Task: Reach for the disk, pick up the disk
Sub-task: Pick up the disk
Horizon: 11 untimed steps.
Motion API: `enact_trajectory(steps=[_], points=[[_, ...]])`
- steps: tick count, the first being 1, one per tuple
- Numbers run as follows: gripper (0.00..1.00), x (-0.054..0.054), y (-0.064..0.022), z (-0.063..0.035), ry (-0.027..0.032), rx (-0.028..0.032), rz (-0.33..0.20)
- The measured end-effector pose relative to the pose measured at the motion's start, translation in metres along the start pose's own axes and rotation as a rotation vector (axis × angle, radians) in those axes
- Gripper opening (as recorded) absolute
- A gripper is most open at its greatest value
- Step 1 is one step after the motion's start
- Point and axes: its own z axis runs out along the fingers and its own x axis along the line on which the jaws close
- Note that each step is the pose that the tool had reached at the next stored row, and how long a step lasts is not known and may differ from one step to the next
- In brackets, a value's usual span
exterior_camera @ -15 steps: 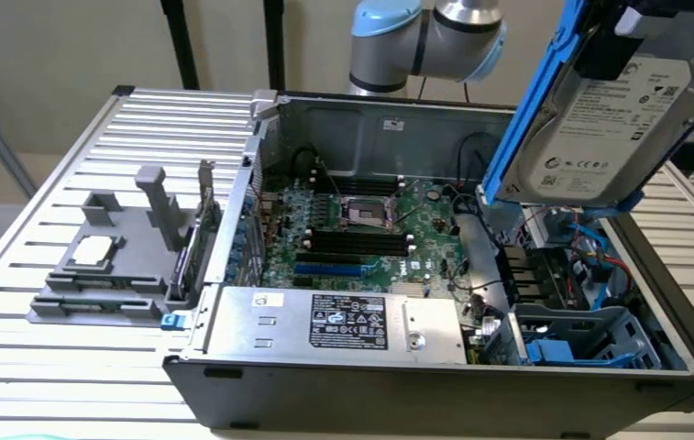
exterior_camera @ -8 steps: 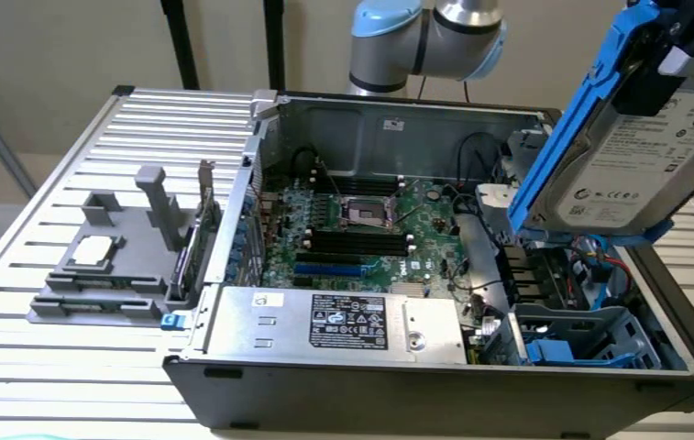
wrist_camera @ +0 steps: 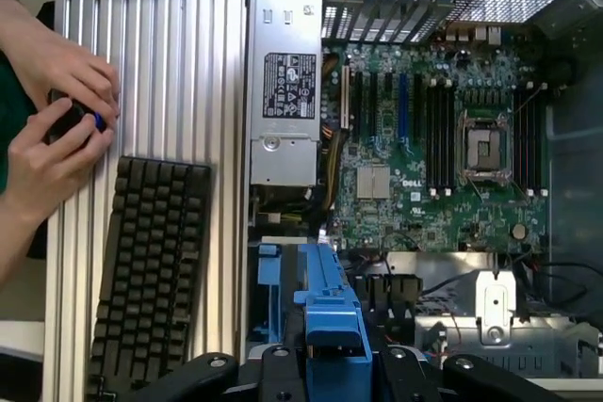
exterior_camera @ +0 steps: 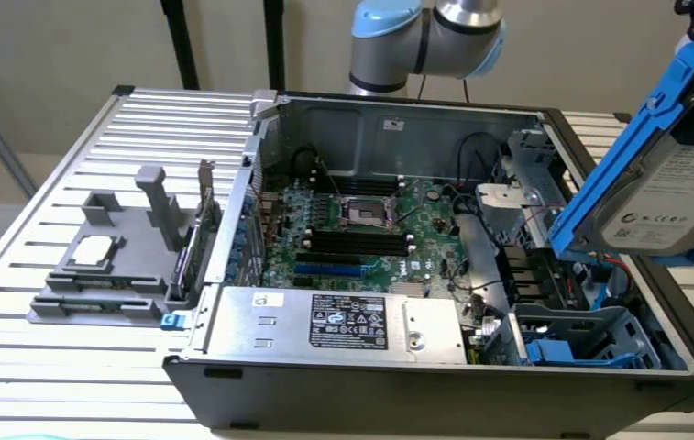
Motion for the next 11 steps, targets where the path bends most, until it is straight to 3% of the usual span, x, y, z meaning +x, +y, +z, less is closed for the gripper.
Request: enact_trajectory(steps=[4,8,9,11], points=[[0.33,0.005,-0.014,0.0022,-0.0029,0.0009,0.0],[0.33,0.017,-0.0143,0.0048,-0.0222,0.0059,-0.001],[0.33,0.019,-0.0142,0.0063,-0.0252,0.0078,-0.001],[0.33,0.019,-0.0129,0.0091,-0.0253,0.013,-0.002]])
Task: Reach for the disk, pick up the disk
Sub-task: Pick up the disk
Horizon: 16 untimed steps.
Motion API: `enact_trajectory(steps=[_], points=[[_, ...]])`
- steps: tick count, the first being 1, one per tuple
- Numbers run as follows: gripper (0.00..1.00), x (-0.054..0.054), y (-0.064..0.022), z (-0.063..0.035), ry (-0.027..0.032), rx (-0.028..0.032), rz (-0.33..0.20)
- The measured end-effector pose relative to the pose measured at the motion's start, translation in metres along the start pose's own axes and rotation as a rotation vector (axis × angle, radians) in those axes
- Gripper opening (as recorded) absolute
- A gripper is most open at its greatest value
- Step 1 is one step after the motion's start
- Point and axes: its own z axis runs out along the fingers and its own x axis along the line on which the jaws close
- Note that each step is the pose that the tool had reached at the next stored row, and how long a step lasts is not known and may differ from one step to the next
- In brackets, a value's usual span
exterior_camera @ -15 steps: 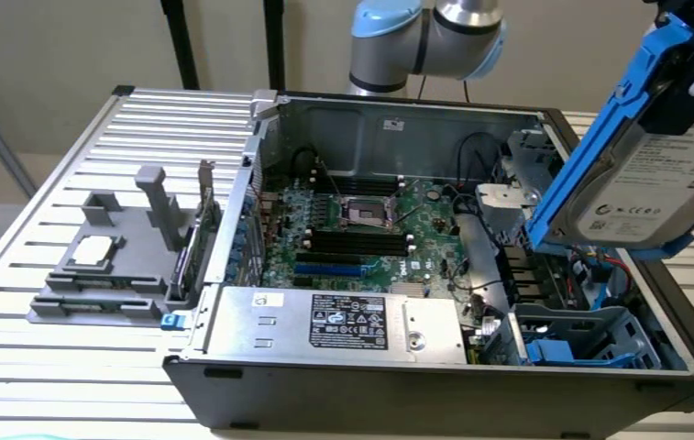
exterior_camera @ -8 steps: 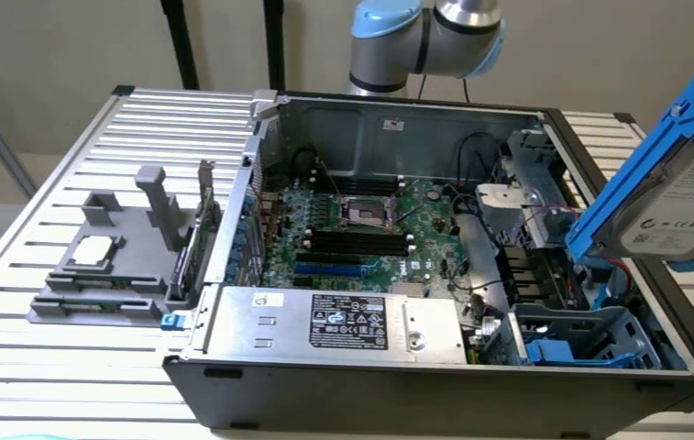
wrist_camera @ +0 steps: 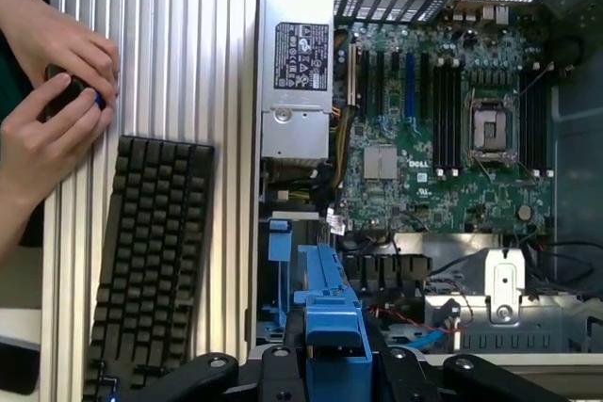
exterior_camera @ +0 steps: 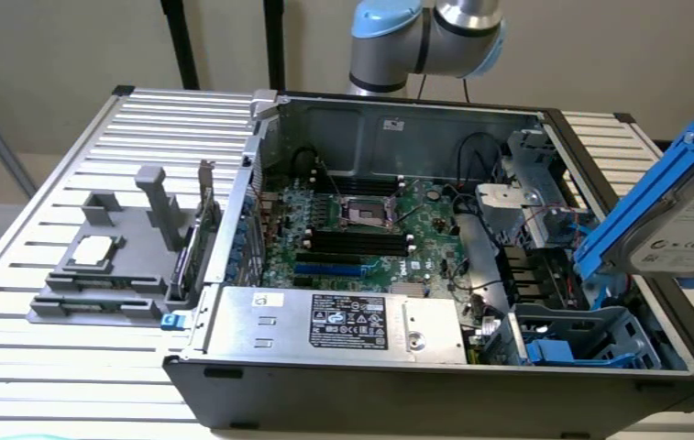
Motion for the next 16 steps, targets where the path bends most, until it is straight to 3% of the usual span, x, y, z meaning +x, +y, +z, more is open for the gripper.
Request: enact_trajectory(steps=[6,16], points=[[0.33,0.0006,0.0077,0.0073,-0.004,0.0222,-0.001],[0.33,-0.0002,0.0089,0.0083,-0.004,0.0235,-0.002]])
